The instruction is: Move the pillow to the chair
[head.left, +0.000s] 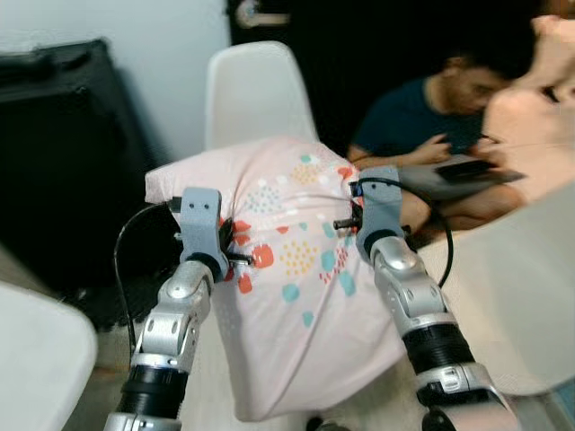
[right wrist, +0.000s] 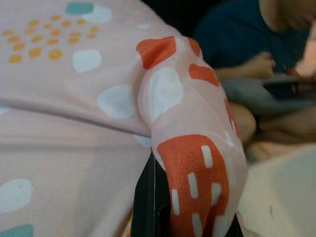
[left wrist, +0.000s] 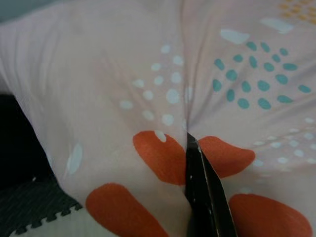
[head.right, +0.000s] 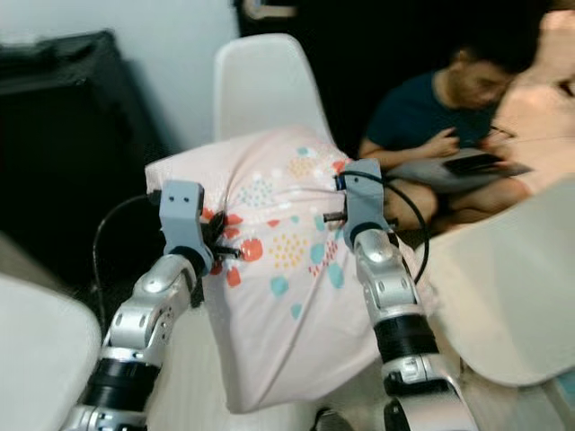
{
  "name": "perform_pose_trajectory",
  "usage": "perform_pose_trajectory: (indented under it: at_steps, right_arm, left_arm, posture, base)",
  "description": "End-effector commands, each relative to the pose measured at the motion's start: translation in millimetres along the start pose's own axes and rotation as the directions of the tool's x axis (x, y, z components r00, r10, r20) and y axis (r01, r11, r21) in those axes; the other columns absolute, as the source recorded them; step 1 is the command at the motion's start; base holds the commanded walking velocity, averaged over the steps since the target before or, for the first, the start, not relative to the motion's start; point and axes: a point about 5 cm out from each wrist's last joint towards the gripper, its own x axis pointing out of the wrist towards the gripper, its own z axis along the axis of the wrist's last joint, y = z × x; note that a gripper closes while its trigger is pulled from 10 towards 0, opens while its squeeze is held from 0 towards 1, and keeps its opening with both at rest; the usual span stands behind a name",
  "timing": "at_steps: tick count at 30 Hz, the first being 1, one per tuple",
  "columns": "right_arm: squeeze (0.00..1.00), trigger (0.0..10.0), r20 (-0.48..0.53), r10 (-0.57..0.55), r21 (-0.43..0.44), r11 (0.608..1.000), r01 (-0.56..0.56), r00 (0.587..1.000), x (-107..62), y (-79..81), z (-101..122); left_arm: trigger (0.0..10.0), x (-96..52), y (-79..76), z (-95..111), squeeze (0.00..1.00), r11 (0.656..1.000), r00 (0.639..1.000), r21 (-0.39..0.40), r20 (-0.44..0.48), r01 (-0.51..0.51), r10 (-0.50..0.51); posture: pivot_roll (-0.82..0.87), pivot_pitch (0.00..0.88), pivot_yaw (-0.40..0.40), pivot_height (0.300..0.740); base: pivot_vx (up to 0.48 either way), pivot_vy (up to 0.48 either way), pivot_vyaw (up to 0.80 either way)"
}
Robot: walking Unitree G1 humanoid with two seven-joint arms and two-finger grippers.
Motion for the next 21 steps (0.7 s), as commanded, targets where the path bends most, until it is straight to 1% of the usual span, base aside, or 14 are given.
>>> perform_pose_trajectory:
  at_steps: [1,2,5,6,7,9,13,21]
  right_arm:
    - [0.00,10.0,0.019,-0.009,-0.002,1.000,0.009,1.000,-0.5,-1.0,1.5]
    - [0.00,10.0,0.022,0.003,-0.019,1.000,-0.003,1.000,-0.8,1.0,1.9]
    - [0.00,10.0,0.022,0.022,-0.031,0.999,-0.021,1.000,-0.7,4.3,1.5]
    - [0.00,10.0,0.024,0.042,-0.032,0.999,-0.041,0.999,-0.7,7.8,1.6]
    - [0.00,10.0,0.027,0.061,-0.031,0.998,-0.060,0.998,-0.8,11.5,1.7]
    - [0.00,10.0,0.027,0.061,-0.031,0.998,-0.060,0.998,-0.8,11.5,1.7]
    - [0.00,10.0,0.031,0.083,-0.026,0.996,-0.083,0.996,-1.2,16.5,1.9]
    - [0.00,10.0,0.031,0.094,-0.021,0.995,-0.094,0.995,-1.7,17.8,0.9]
  left_arm:
    - [10.0,-2.0,2.8,6.9,0.00,1.000,0.999,0.015,0.035,-0.006,0.006]
    - [10.0,-2.3,4.0,7.6,0.00,1.000,0.999,0.015,0.039,-0.008,0.008]
    - [10.0,-2.8,4.8,8.5,0.00,1.000,0.999,0.011,0.045,-0.006,0.005]
    - [10.0,-3.5,4.9,9.5,0.00,1.000,0.999,0.007,0.052,0.001,-0.001]
    - [10.0,-4.2,5.1,10.7,0.00,1.000,0.998,0.001,0.060,0.006,-0.006]
    - [10.0,-4.2,5.1,10.7,0.00,1.000,0.998,0.001,0.060,0.006,-0.006]
    - [10.0,-5.0,5.4,12.0,0.00,1.000,0.998,-0.005,0.068,0.010,-0.010]
    - [10.0,-5.3,5.9,11.9,0.00,1.000,0.998,-0.006,0.068,0.011,-0.010]
  posture:
    - [0.05,0.133,0.057,0.740]
    - [0.05,0.134,0.055,0.740]
    - [0.05,0.133,0.056,0.740]
    - [0.05,0.133,0.055,0.740]
    - [0.05,0.133,0.055,0.740]
    - [0.05,0.133,0.055,0.740]
    - [0.05,0.134,0.055,0.740]
    - [0.06,0.131,0.055,0.740]
  base:
    - [0.000,0.000,-0.80]
    - [0.000,0.000,0.00]
    - [0.000,0.000,0.00]
    - [0.000,0.000,0.00]
    - [0.244,0.000,0.00]
    - [0.244,0.000,0.00]
    - [0.275,0.000,0.00]
    - [0.331,0.000,0.00]
